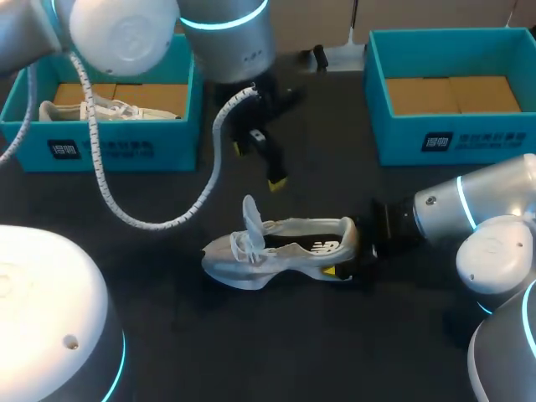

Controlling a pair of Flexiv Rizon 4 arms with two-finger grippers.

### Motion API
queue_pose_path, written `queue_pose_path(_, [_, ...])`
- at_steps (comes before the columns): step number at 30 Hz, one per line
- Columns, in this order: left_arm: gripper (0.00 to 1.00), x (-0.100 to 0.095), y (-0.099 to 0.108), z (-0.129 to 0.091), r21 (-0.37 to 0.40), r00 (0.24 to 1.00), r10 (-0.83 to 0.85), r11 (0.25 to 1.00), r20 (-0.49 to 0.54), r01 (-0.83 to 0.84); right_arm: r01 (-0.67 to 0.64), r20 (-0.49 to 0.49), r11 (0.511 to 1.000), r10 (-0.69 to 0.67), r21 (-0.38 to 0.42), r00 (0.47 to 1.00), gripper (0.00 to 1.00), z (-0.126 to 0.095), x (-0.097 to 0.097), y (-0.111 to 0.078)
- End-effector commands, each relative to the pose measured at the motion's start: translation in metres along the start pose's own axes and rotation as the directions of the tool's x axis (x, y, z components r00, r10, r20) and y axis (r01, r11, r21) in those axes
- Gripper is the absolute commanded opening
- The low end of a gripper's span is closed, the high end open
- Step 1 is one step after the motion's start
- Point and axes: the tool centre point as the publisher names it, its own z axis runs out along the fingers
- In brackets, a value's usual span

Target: Take the shoe out of the shoebox, open the shoe tongue, remove and reinsert the insole, then place the shoe into the shoebox

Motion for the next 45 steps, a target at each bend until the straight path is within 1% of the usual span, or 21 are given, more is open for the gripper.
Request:
queue_pose_path(1, [1.0, 0.007, -0.02, 0.003, -0.031, 0.906, 0.417, 0.907, -0.075, -0.42, 0.0, 0.002, 1.0, 0.0, 0.007, 1.0, 0.0, 0.003, -0.001, 0.0])
queue_pose_path(4, [1.0, 0.012, -0.03, 0.005, -0.029, 0.885, 0.457, 0.887, -0.092, -0.461, 0.0, 0.002, 1.0, 0.0, 0.007, 1.0, 0.0, 0.003, -0.001, 0.0])
queue_pose_path(5, [0.26, 0.014, -0.033, 0.005, -0.021, 0.879, 0.465, 0.883, -0.102, -0.469, 0.0, 0.002, 1.0, 0.0, 0.007, 1.0, 0.0, 0.003, -0.001, 0.0])
queue_pose_path(6, [0.0, 0.015, -0.034, 0.005, -0.015, 0.866, 0.486, 0.871, -0.114, -0.491, 0.0, 0.002, 1.0, 0.0, 0.007, 1.0, 0.0, 0.003, -0.001, 0.0])
queue_pose_path(12, [0.0, 0.023, -0.043, 0.006, 0.003, 0.811, 0.563, 0.822, -0.158, -0.57, 0.0, 0.002, 1.0, 0.0, 0.007, 1.0, 0.0, 0.003, -0.001, 0.0])
queue_pose_path(15, [0.0, 0.03, -0.046, 0.007, 0.001, 0.774, 0.611, 0.785, -0.169, -0.619, 0.0, 0.002, 1.0, 0.0, 0.007, 1.0, 0.0, 0.003, -0.001, 0.0])
queue_pose_path(17, [0.0, 0.034, -0.047, 0.007, -0.009, 0.736, 0.654, 0.746, -0.175, -0.666, 0.0, 0.002, 1.0, 0.0, 0.007, 1.0, 0.0, 0.003, -0.001, 0.0])
queue_pose_path(20, [0.0, 0.042, -0.05, 0.016, -0.03, 0.702, 0.693, 0.708, -0.161, -0.706, 0.0, 0.002, 1.0, 0.0, 0.007, 1.0, 0.0, 0.003, -0.001, 0.0])
queue_pose_path(22, [0.0, 0.045, -0.05, 0.023, -0.026, 0.686, 0.706, 0.693, -0.174, -0.72, 0.0, 0.002, 1.0, 0.0, 0.007, 1.0, 0.0, 0.003, -0.001, 0.0])
queue_pose_path(25, [0.0, 0.047, -0.052, 0.035, -0.01, 0.693, 0.692, 0.706, -0.203, -0.708, 0.0, 0.002, 1.0, 0.0, 0.007, 1.0, 0.0, 0.003, -0.001, 0.0])
queue_pose_path(27, [0.0, 0.049, -0.051, 0.045, -0.015, 0.699, 0.682, 0.713, -0.217, -0.701, 0.0, 0.002, 1.0, 0.0, 0.007, 1.0, 0.0, 0.003, -0.001, 0.0])
queue_pose_path(35, [0.0, 0.051, -0.044, 0.071, -0.033, 0.71, 0.654, 0.729, -0.262, -0.684, 0.0, 0.002, 1.0, 0.0, 0.007, 1.0, 0.0, 0.003, -0.001, 0.0])
queue_pose_path(37, [0.0, 0.05, -0.041, 0.079, -0.029, 0.707, 0.648, 0.731, -0.284, -0.682, 0.0, 0.002, 1.0, 0.0, 0.007, 1.0, 0.0, 0.003, -0.001, 0.0])
queue_pose_path(41, [0.0, 0.047, -0.039, 0.097, -0.054, 0.729, 0.611, 0.754, -0.308, -0.654, 0.0, 0.002, 1.0, 0.0, 0.007, 1.0, 0.0, 0.003, -0.001, 0.0])
queue_pose_path(45, [0.0, 0.041, -0.039, 0.11, -0.069, 0.749, 0.571, 0.778, -0.336, -0.625, 0.0, 0.002, 1.0, 0.0, 0.007, 1.0, 0.0, 0.003, -0.001, 0.0])
